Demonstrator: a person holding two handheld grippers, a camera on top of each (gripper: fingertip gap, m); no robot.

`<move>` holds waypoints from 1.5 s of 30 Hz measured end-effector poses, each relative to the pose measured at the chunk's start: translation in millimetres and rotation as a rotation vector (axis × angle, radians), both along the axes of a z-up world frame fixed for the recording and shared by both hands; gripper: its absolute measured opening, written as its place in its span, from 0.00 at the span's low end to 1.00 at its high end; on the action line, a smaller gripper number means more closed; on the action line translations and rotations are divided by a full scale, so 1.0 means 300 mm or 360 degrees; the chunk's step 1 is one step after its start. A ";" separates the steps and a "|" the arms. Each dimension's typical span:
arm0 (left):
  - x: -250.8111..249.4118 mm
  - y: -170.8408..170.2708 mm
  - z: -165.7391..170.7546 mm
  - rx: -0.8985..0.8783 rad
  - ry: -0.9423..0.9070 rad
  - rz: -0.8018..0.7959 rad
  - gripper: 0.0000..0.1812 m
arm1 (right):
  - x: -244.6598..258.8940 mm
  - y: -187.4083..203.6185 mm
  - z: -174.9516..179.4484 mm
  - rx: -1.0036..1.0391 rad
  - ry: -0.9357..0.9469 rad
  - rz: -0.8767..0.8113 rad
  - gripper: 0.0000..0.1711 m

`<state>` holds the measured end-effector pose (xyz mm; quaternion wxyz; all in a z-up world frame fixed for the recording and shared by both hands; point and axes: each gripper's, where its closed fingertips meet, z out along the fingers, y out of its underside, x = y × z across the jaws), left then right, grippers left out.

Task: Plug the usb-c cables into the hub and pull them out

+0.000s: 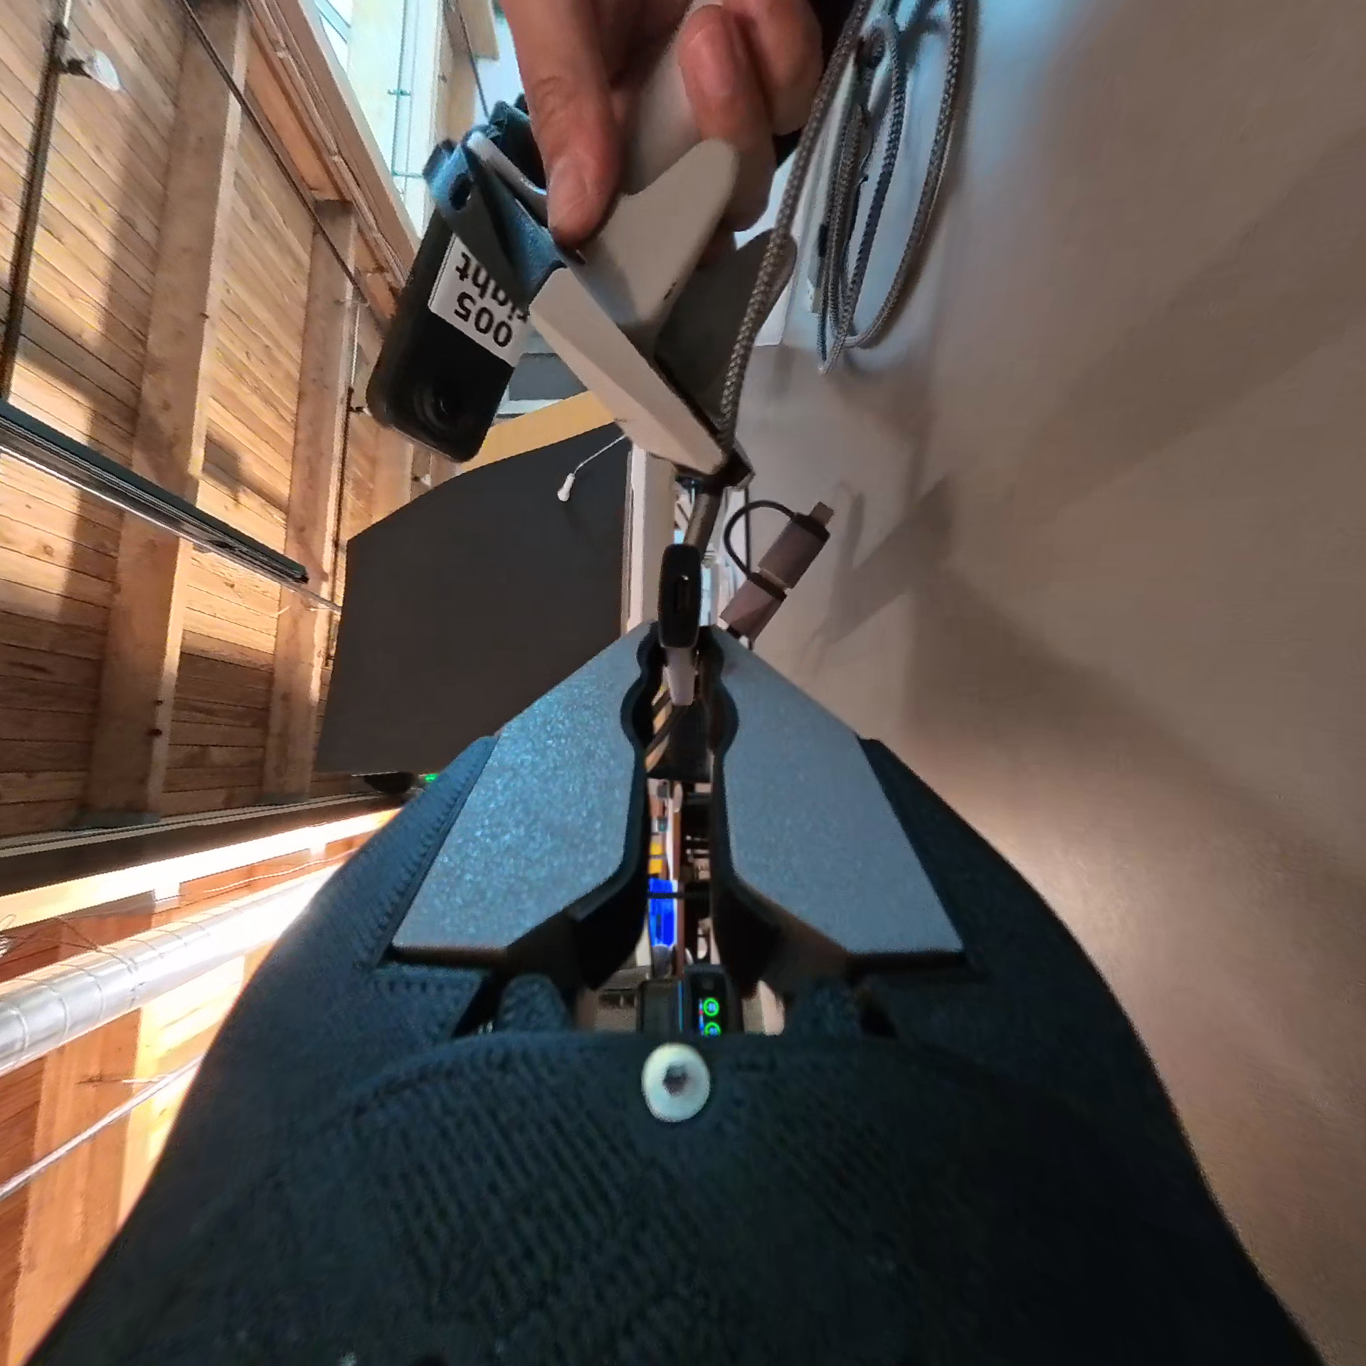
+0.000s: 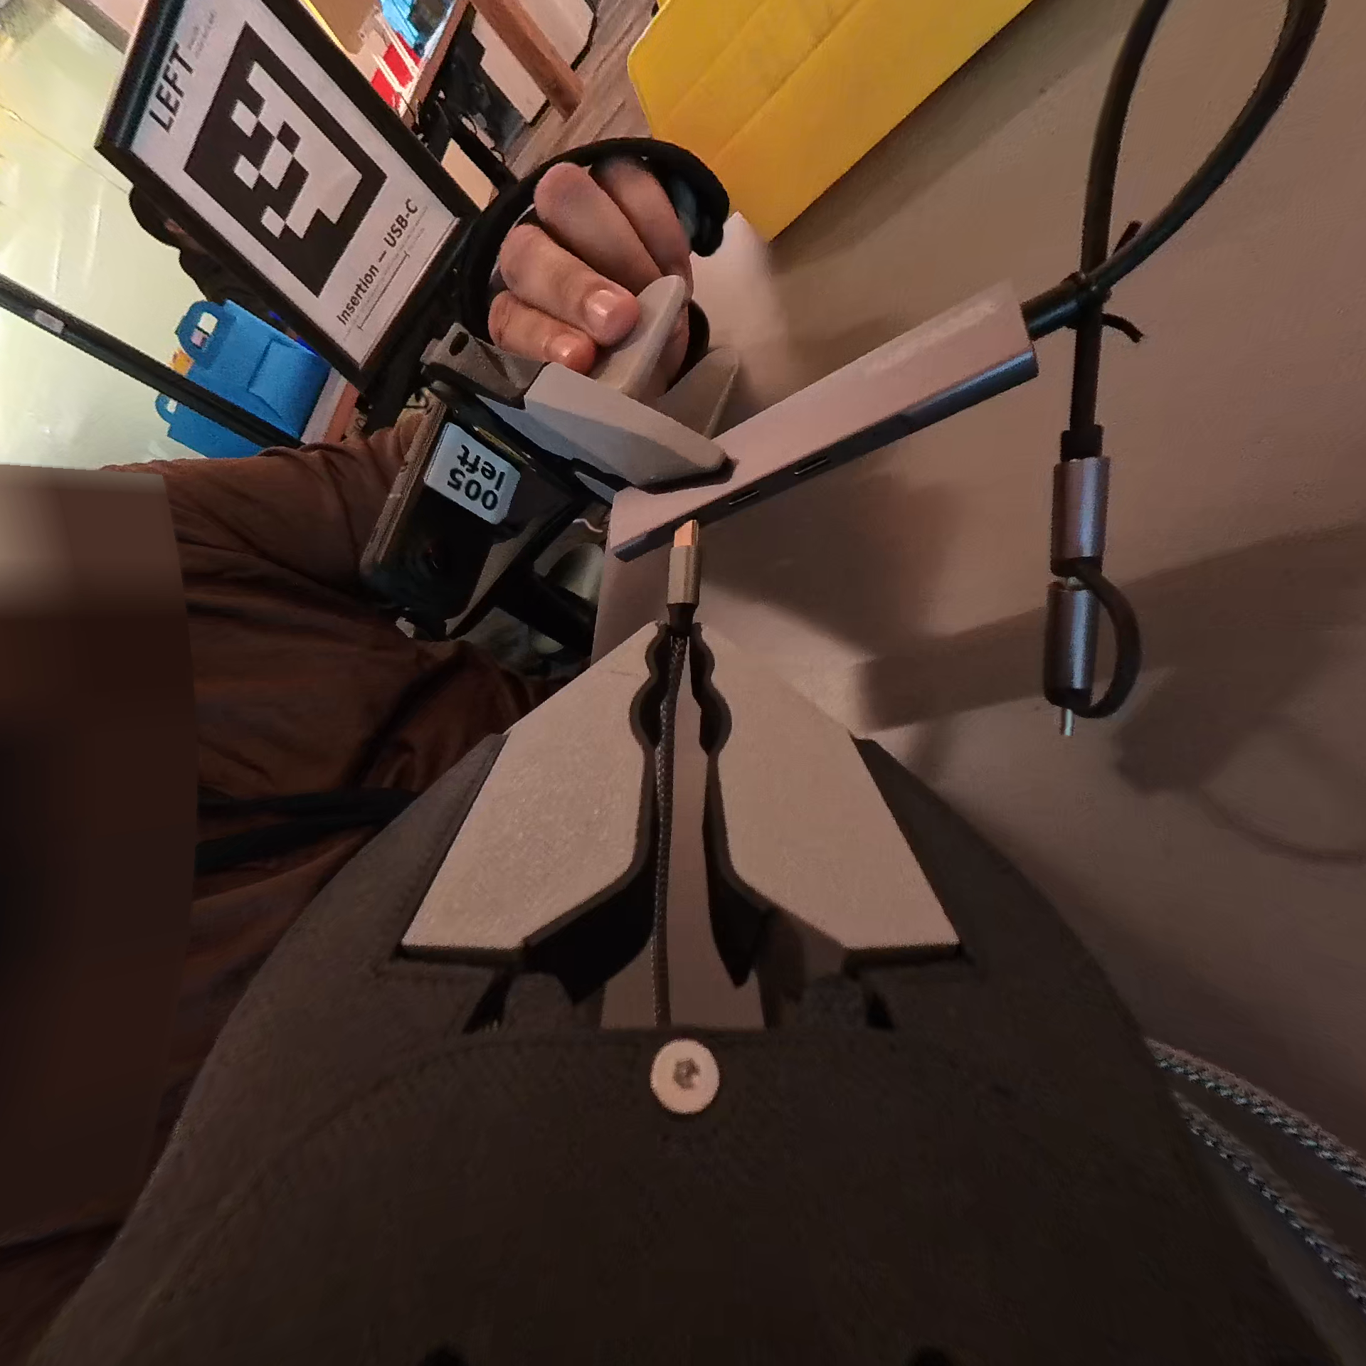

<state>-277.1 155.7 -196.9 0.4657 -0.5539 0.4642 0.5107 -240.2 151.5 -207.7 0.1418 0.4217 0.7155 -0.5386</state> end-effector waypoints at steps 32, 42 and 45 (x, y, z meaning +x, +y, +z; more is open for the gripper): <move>-0.023 0.018 -0.082 -0.0152 0.0139 0.0083 0.04 | -0.030 0.043 -0.129 0.0609 0.0143 -0.0047 0.02; -0.076 0.006 -0.095 -0.0178 0.0160 0.0160 0.03 | -0.096 0.097 -0.172 0.1107 0.0410 -0.0208 0.11; -0.085 0.004 -0.093 -0.0176 0.0134 0.0169 0.04 | -0.093 0.095 -0.168 0.1226 0.0523 -0.0238 0.11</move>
